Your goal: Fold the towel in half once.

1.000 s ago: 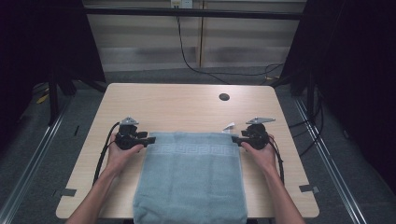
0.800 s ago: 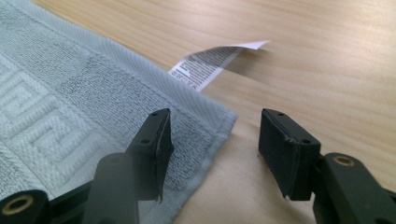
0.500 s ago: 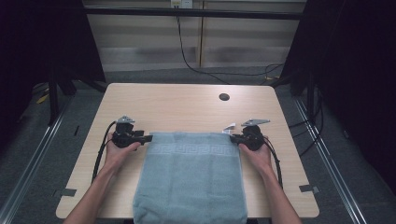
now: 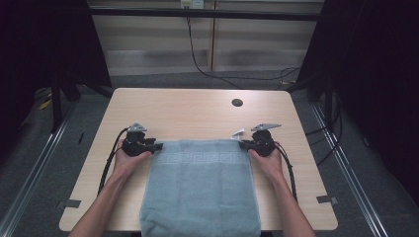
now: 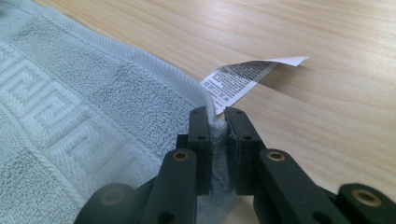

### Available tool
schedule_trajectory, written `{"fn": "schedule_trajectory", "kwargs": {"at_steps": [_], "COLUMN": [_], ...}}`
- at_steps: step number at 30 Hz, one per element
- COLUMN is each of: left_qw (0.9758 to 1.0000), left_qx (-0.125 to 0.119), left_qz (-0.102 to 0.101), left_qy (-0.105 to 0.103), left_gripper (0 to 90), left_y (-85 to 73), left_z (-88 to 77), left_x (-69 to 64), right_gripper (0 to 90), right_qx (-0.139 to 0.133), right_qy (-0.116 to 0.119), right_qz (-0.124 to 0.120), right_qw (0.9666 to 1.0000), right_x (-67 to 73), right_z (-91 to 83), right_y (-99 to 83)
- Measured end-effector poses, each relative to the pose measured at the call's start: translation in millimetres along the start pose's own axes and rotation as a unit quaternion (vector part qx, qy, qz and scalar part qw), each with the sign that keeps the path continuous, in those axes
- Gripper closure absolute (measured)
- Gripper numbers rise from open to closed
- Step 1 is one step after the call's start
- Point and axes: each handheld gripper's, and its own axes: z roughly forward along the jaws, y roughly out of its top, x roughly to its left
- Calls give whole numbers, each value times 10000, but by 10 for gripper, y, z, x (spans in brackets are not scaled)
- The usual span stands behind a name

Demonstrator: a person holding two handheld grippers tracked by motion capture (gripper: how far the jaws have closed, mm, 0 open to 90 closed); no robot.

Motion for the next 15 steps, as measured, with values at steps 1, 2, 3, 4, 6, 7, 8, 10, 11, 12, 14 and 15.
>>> {"fn": "schedule_trajectory", "kwargs": {"at_steps": [1, 2, 3, 4, 6, 7, 8, 10, 11, 12, 14, 15], "left_qw": [9999, 9998, 9998, 9999, 9997, 9992, 9986, 9969, 9969, 9962, 9953, 9953], "left_qx": [95, 139, 139, 89, 5, -32, -82, -159, -159, -225, -367, -367], "left_qz": [120, 101, 101, 97, -119, -270, -388, -612, -612, -663, -702, -702], "left_qy": [7, -49, -49, -77, -194, -288, -354, -466, -466, -517, -557, -557], "left_gripper": [528, 544, 587, 640, 762, 788, 803, 827, 831, 832, 833, 833], "left_y": [1, -3, -3, -26, -50, -64, -77, -84, -84, -67, -26, -26], "left_z": [-16, -37, -37, -57, -64, -66, -68, -81, -81, -117, -182, -182], "left_x": [-35, -42, -42, -40, -8, 13, 34, 71, 71, 90, 90, 90], "right_gripper": [819, 819, 819, 819, 820, 820, 821, 821, 821, 822, 823, 823], "right_qx": [-5, -15, -15, -6, -3, -33, -50, -83, -83, -140, -268, -268], "right_qy": [0, 0, 0, 26, 37, 61, 74, 86, 86, 113, 111, 111], "right_qz": [10, 45, 45, 28, 26, 47, 50, 31, 31, 57, 49, 49], "right_qw": [10000, 10000, 10000, 10000, 10000, 10000, 9999, 9999, 9999, 9998, 9996, 9996], "right_x": [0, 1, 1, 4, 17, 23, 29, 36, 36, 34, 52, 52], "right_z": [-13, -25, -25, -41, -47, -51, -53, -58, -58, -87, -147, -147], "right_y": [-3, -8, -8, -18, -20, -18, -14, 5, 5, 38, 88, 88]}}
